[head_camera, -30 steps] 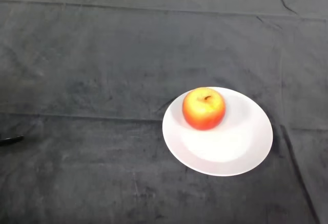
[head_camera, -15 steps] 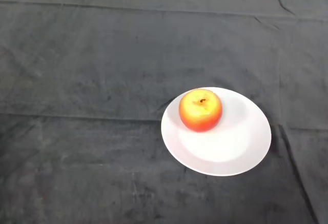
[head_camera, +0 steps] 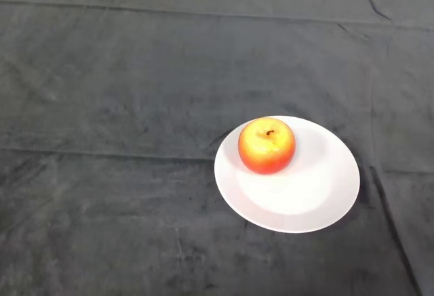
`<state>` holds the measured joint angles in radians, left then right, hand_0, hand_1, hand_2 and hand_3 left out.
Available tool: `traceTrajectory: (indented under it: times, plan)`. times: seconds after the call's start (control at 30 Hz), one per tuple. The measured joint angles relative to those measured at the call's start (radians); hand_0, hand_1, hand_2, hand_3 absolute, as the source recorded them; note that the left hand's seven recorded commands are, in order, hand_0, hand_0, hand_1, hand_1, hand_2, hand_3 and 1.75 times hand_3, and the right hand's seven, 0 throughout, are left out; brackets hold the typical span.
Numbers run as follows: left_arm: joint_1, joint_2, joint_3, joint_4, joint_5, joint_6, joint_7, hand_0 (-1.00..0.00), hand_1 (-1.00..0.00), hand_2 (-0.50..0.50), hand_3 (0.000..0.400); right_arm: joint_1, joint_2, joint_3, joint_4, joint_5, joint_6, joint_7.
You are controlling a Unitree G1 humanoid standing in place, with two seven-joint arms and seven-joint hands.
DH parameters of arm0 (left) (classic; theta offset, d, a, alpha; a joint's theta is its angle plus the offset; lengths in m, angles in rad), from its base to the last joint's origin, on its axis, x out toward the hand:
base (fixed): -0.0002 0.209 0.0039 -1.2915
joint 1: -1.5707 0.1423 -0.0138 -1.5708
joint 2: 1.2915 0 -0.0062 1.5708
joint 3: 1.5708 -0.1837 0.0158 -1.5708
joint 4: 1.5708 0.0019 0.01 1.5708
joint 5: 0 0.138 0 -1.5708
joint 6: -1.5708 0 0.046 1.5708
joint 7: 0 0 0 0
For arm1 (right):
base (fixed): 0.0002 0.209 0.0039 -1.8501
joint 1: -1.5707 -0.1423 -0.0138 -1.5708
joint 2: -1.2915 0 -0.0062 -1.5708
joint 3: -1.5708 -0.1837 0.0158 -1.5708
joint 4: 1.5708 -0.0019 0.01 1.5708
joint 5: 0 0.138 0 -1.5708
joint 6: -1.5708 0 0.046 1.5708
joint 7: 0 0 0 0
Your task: Move the apple to the plate
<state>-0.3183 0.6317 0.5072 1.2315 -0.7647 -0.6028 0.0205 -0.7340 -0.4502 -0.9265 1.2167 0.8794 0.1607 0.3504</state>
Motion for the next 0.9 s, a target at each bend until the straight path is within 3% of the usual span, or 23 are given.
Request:
traceTrajectory:
  times: [0.3, 0.9]
  plan:
    - [-0.010, 0.000, 0.060, -0.001, -0.015, 0.023, 0.002, 0.00, 0.00, 0.00, 0.000, 0.000, 0.000, -0.0003, 0.000, 0.0000, 0.000, 0.0000]
    - [-0.011, -0.001, 0.063, -0.013, 0.008, 0.028, -0.033, 0.00, 0.00, 0.00, 0.000, 0.000, 0.000, -0.0001, 0.000, 0.0000, 0.000, 0.0000]
